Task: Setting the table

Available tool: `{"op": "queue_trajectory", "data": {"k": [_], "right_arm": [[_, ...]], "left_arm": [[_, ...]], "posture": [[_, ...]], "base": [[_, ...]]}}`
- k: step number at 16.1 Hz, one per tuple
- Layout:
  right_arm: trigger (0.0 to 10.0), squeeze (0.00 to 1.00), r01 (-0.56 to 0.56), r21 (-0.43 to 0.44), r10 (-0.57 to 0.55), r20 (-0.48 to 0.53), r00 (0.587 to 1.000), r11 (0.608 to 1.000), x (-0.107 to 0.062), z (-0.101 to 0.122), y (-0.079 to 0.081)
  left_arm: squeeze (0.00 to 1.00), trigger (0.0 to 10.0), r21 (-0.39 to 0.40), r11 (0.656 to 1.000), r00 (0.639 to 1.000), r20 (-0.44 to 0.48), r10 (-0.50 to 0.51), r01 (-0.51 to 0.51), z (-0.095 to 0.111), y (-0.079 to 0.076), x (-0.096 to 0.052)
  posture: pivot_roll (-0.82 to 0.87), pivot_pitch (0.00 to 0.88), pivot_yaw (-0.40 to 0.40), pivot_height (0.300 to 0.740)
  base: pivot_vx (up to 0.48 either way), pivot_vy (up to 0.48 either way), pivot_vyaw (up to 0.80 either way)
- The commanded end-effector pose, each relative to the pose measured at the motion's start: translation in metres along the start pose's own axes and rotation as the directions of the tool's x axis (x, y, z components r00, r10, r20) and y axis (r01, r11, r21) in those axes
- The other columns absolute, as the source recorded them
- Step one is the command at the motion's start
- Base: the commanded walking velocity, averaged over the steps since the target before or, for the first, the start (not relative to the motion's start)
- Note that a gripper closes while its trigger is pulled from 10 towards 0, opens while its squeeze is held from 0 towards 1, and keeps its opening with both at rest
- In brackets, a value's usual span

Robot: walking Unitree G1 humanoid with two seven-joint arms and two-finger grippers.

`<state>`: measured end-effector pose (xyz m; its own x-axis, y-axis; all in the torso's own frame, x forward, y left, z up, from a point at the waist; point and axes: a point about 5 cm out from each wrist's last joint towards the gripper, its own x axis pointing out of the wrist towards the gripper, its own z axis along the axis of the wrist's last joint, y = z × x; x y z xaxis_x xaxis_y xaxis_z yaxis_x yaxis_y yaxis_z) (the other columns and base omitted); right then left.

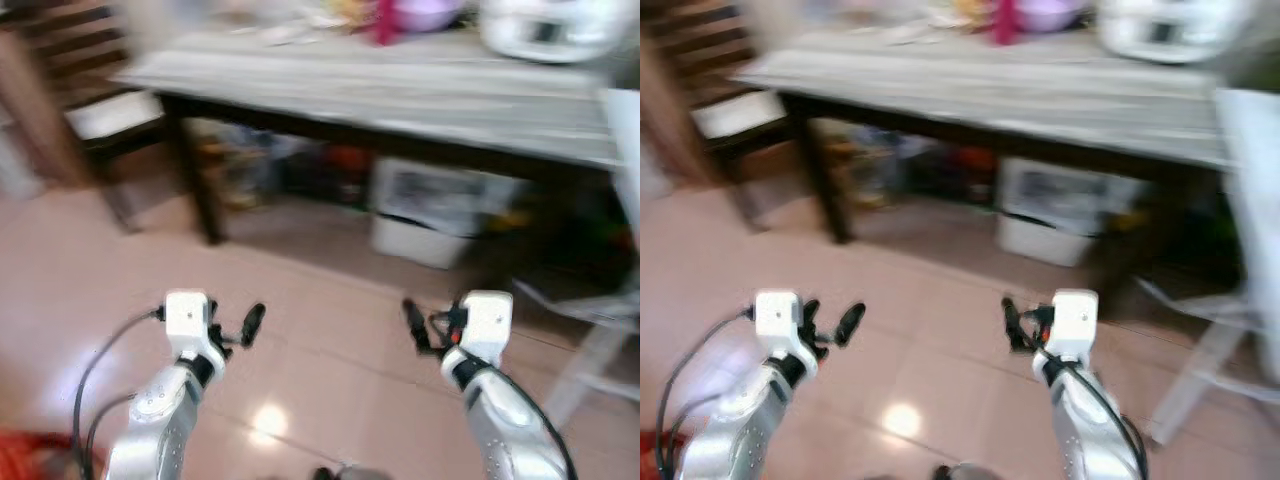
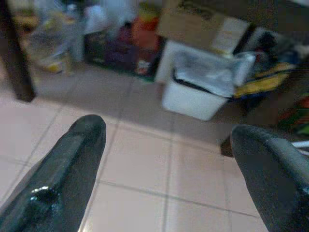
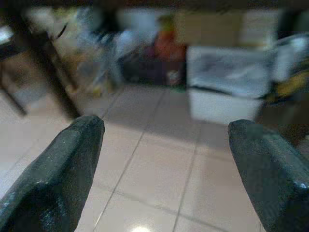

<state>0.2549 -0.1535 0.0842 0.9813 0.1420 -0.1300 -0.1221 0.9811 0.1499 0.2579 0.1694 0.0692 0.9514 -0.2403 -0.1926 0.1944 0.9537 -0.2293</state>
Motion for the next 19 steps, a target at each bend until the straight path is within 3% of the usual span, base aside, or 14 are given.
{"op": "queue_trajectory", "data": {"k": [1,6,12,16,19], "right_arm": [[10.0,0.00,-0.004,-0.030,0.005,0.037,0.999,1.000,0.000,0.009,0.001],[10.0,0.00,-0.011,-0.070,0.017,0.091,0.996,0.997,-0.002,0.024,0.005],[10.0,0.00,-0.002,-0.128,0.027,0.200,0.979,0.992,-0.011,0.054,0.007],[10.0,0.00,0.013,-0.132,0.013,0.199,0.980,0.991,-0.013,0.056,0.006],[10.0,0.00,0.009,-0.126,0.017,0.200,0.980,0.992,-0.013,0.058,0.008]], "left_arm": [[0.00,10.0,0.007,1.000,0.999,0.053,-0.004,0.004,0.011,-0.003,0.001],[0.00,10.0,-0.006,1.000,0.998,0.063,-0.009,0.009,0.014,-0.007,0.001],[0.00,10.0,-0.006,1.000,0.979,0.201,-0.024,0.026,0.050,-0.022,-0.003],[0.00,10.0,-0.010,0.999,0.981,0.191,-0.041,0.043,0.050,-0.027,-0.003],[0.00,10.0,-0.008,0.999,0.982,0.181,-0.043,0.046,0.050,-0.028,-0.002]], "posture": [[-0.13,0.107,0.033,0.740],[-0.14,0.107,0.033,0.740],[-0.14,0.116,0.031,0.740],[-0.15,0.116,0.031,0.740],[-0.15,0.117,0.033,0.740]], "base": [[0.000,-0.472,-0.52],[0.000,-0.472,-0.20],[0.000,-0.472,0.00],[0.000,-0.472,0.00],[0.000,-0.472,-0.67]]}}
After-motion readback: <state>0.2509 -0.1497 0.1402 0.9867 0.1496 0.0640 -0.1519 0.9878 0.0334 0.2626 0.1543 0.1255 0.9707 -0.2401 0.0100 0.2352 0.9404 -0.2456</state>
